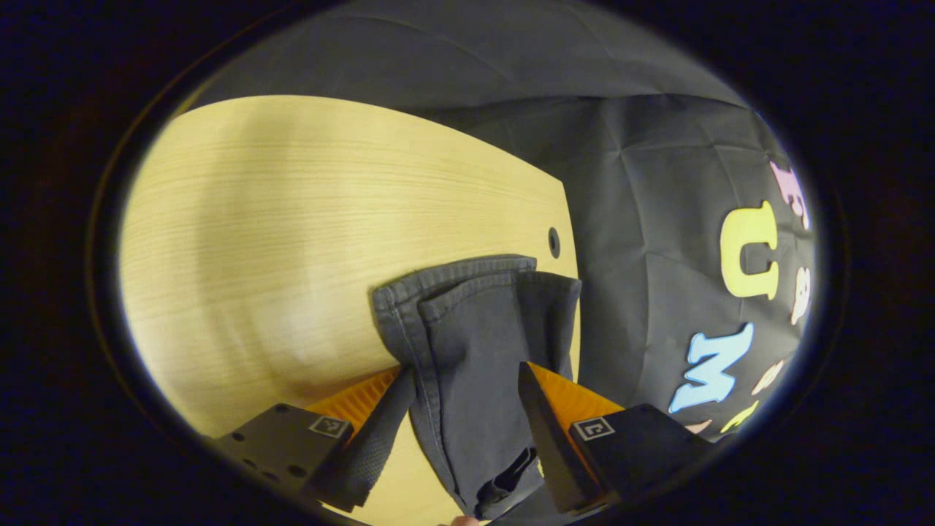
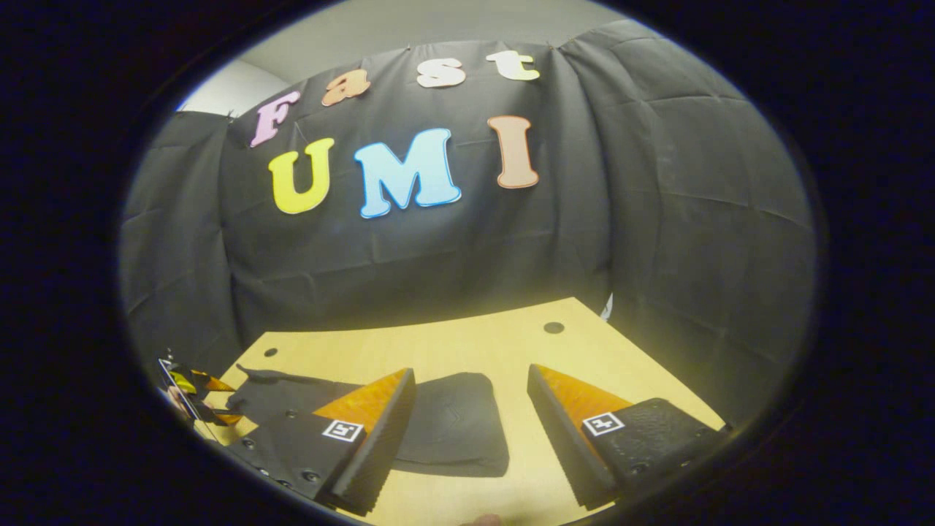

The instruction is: Grasp the waist and the cuffs of the jeans and fold them to make the two legs overlap; first hold the waist and fold one-third of the jeans toward the cuffs, then hold the cuffs and fold the remaining one-third in the same direction to finish folding.

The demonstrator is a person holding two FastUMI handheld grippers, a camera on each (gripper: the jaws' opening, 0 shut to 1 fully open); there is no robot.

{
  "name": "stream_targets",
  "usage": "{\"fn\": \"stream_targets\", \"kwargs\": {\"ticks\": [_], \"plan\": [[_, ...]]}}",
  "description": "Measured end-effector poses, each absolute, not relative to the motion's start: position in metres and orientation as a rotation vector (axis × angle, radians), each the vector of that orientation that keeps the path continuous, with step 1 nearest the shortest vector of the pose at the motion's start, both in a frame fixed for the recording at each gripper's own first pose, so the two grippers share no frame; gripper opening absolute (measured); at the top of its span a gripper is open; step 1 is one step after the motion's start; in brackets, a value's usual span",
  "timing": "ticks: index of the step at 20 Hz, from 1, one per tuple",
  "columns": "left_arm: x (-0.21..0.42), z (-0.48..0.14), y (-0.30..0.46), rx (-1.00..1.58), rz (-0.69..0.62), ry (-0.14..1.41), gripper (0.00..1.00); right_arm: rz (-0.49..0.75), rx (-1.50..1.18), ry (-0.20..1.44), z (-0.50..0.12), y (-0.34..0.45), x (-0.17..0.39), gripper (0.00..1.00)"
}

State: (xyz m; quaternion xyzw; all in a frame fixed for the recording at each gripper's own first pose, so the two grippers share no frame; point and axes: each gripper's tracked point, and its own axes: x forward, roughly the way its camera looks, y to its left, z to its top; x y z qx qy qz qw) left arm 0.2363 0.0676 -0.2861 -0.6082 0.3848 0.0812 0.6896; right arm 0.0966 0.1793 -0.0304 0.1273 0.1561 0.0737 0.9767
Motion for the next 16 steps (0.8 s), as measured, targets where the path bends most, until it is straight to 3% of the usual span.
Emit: {"fn": "stream_targets", "kwargs": {"ticks": [2, 4, 6, 8, 9, 11, 16], "plan": [[0.247, -0.292, 0.058, -1.409, 0.153, 0.844, 0.99, 0.140, 0.260, 0.328, -0.032, 0.181, 0.098, 0.92], [0.253, -0.301, 0.053, -1.436, 0.140, 0.847, 0.79, 0.133, 0.266, 0.341, -0.034, 0.181, 0.098, 0.92], [0.253, -0.312, 0.051, -1.438, 0.153, 0.855, 0.70, 0.124, 0.268, 0.347, -0.034, 0.180, 0.097, 0.93], [0.255, -0.311, 0.052, -1.470, 0.136, 0.850, 0.24, 0.115, 0.260, 0.347, -0.034, 0.178, 0.098, 0.93], [0.252, -0.319, 0.056, -1.461, 0.182, 0.861, 0.23, 0.112, 0.257, 0.347, -0.035, 0.176, 0.098, 0.93], [0.251, -0.317, 0.053, -1.478, 0.162, 0.867, 0.10, 0.111, 0.256, 0.351, -0.035, 0.177, 0.098, 0.93], [0.254, -0.282, 0.047, -1.419, 0.109, 0.815, 0.09, 0.128, 0.260, 0.339, -0.030, 0.175, 0.093, 0.93]]}}
